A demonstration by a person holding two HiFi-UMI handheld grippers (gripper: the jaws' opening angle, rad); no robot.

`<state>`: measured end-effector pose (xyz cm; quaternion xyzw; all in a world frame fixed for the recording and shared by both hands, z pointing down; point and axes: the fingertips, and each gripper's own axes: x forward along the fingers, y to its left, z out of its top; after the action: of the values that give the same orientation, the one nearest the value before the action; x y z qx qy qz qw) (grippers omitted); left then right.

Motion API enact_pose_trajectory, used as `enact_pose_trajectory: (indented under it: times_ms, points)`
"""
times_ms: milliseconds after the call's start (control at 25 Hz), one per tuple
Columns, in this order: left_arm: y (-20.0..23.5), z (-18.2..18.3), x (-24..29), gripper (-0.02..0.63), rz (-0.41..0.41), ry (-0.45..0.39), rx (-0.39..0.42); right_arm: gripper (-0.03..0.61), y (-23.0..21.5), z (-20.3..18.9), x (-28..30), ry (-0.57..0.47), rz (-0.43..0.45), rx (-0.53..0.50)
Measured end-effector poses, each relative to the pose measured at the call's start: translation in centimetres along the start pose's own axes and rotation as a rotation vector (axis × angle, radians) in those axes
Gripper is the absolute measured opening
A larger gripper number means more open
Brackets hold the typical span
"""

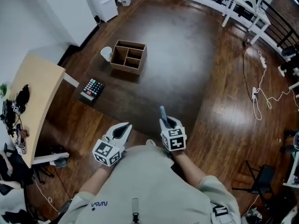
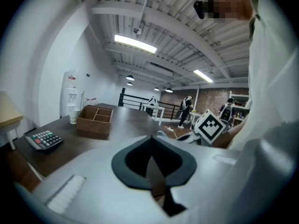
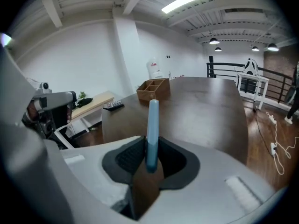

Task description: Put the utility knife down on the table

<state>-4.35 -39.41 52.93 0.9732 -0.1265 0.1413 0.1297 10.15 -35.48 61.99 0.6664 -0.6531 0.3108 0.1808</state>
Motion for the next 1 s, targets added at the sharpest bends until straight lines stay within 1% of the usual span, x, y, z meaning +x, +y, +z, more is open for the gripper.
enact_pose_trajectory:
  times_ms: [120, 240, 320, 440, 520, 640, 800, 920, 1000]
  points:
    - [0.8, -1.4, 2.9, 0.000, -0.044, 0.066, -0.027, 0.087, -1.3, -1.6, 1.3, 0.077, -0.023, -0.030]
    - [1.3, -2.0, 5.0, 0.000, -0.086, 0.105, -0.058, 0.089, -2.1, -2.6, 2.5, 0.141, -0.035, -0.068]
    - [1.6, -2.2, 6.4, 0.000, -0.114, 0.140, -0.060, 0.087, -2.7, -3.0, 3.1, 0.175, -0.048, -0.098]
    - [1.7, -3.1, 8.5, 0.000, -0.165, 0.207, -0.049, 0.087, -3.1, -4.0, 3.8, 0.238, -0.053, -0.099]
    - [1.7, -3.5, 9.7, 0.000, -0.188, 0.236, -0.040, 0.089, -3.2, -4.6, 4.2, 0.276, -0.046, -0.098]
    - [1.2, -3.5, 10.6, 0.000, -0.205, 0.241, -0.054, 0.089, -3.3, -5.2, 4.4, 0.318, -0.033, -0.092]
    - [0.6, -4.0, 10.5, 0.000, -0.218, 0.242, -0.062, 0.091, -2.8, -5.6, 4.2, 0.350, -0.006, -0.094]
    - [0.4, -4.1, 10.6, 0.000, -0.221, 0.242, -0.069, 0.091, -2.8, -5.2, 4.3, 0.353, 0.001, -0.102]
    - [0.2, -4.3, 10.7, 0.000, -0.226, 0.241, -0.072, 0.106, -2.9, -5.3, 4.4, 0.355, 0.001, -0.106]
